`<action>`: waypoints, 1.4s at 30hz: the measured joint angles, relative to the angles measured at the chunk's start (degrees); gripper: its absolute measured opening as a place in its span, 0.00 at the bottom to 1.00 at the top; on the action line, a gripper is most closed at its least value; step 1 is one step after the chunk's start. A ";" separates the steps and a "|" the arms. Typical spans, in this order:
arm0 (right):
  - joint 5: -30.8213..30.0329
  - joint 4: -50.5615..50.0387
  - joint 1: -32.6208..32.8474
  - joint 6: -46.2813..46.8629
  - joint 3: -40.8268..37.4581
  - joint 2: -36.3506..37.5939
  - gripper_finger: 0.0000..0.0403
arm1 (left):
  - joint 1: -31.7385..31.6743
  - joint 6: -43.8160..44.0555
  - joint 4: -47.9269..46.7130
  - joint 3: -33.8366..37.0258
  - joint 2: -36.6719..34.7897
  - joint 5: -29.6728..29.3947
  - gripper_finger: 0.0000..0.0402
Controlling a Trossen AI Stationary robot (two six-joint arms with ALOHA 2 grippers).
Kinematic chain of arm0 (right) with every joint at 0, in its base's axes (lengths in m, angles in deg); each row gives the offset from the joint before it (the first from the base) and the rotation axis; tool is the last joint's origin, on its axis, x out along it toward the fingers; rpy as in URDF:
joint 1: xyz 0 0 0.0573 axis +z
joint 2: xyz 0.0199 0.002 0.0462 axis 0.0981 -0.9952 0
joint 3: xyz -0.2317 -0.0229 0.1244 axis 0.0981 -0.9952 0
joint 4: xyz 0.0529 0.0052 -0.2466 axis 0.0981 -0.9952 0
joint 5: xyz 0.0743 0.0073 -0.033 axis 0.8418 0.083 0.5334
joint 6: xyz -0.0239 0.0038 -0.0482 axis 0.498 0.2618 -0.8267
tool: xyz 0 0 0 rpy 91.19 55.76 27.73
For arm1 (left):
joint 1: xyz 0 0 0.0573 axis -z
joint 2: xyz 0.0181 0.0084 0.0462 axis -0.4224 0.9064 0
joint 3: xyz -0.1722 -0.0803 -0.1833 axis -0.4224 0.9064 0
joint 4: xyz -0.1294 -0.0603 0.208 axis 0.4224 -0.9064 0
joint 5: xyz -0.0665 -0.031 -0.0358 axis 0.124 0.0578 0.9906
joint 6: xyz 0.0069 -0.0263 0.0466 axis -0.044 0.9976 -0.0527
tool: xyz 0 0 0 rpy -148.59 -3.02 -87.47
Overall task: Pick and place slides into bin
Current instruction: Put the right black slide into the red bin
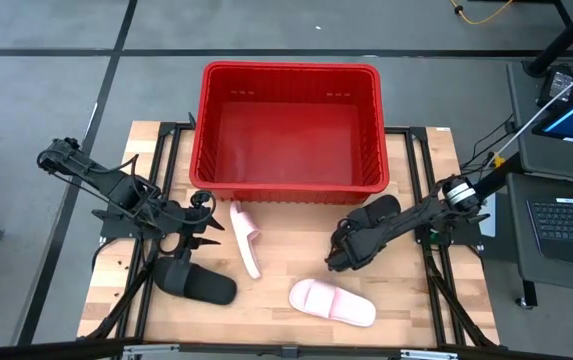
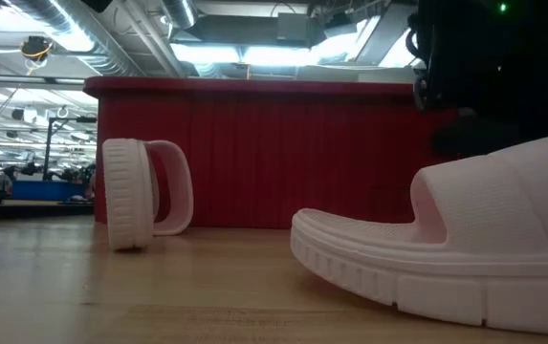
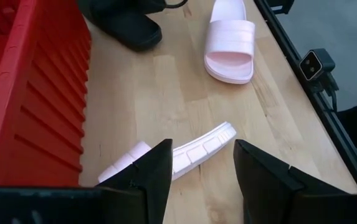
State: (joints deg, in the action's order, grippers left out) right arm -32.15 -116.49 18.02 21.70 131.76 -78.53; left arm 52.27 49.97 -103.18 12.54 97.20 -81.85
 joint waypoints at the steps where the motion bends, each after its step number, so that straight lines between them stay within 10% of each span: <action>1: 0.00 0.69 -0.14 -0.01 -0.52 0.00 0.55 | 0.00 0.00 0.00 0.00 0.00 -0.02 0.41; 42: -1.04 -6.04 -1.15 9.51 -3.72 -0.02 0.37 | 0.00 0.00 0.00 0.00 0.00 -2.89 0.41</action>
State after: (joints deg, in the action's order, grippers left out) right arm -33.19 -122.53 16.87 31.21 128.04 -78.56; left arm 52.27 49.97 -103.18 12.54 97.20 -84.74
